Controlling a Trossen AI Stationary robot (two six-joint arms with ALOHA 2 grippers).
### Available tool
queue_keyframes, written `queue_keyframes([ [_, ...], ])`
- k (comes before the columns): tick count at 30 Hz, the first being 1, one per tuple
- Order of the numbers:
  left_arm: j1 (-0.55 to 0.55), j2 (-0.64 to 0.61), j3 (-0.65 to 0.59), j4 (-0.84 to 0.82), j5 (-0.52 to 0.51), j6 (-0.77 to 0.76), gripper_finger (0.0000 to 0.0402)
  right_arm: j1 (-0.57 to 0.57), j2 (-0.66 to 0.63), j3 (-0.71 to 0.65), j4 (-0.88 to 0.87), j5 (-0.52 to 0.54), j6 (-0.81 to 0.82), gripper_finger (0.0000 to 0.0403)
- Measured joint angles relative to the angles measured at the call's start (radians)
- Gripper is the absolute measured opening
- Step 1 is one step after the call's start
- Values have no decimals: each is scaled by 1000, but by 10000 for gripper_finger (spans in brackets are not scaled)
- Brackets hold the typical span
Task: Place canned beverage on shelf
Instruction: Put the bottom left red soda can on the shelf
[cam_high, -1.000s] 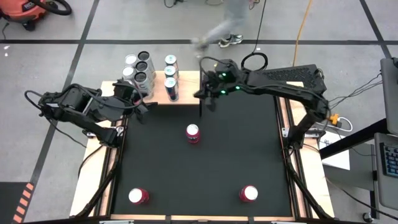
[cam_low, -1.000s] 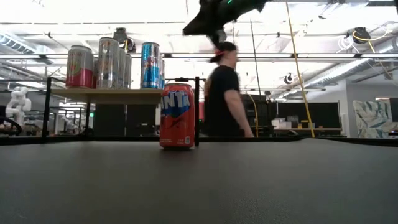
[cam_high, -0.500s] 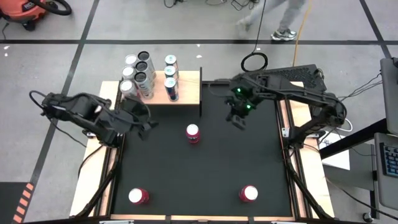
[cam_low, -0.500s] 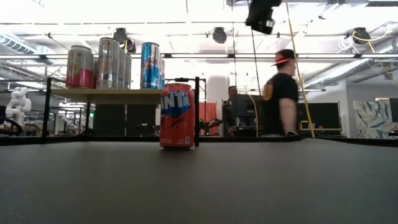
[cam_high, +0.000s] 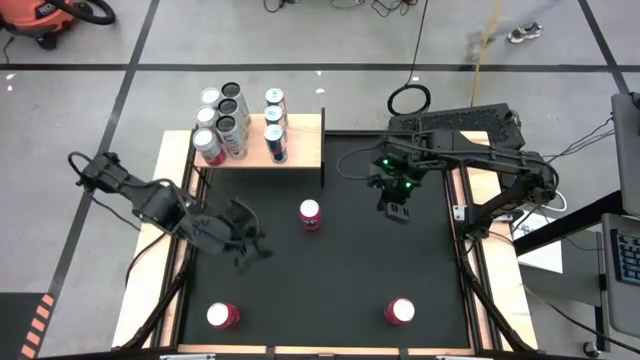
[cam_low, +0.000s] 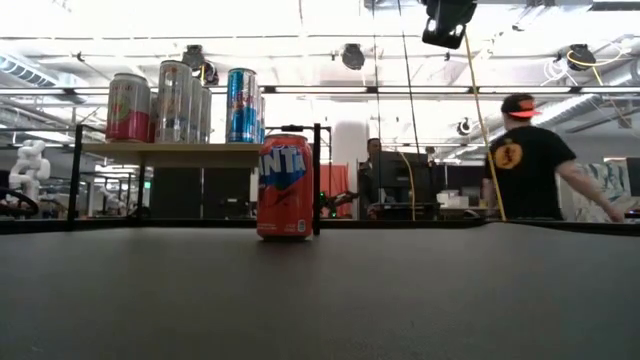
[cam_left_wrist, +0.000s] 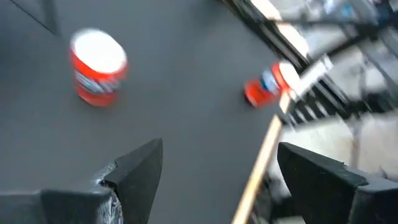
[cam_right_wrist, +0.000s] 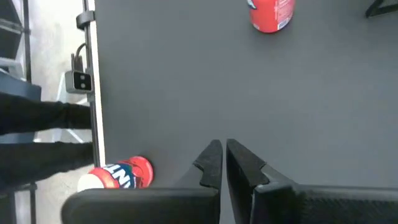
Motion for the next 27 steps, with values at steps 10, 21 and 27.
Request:
queue_keyframes([
  [10, -115, 166, 1, -6, 379, -51, 297, 24, -26, 0, -96, -1, -90, 0],
  [21, -198, 261, 8, -20, 441, -52, 295, 53, -101, 0, -101, -1, -183, 0],
  [27, -205, 267, 9, -23, 470, -243, 295, 53, -116, 0, -102, -1, -195, 0],
])
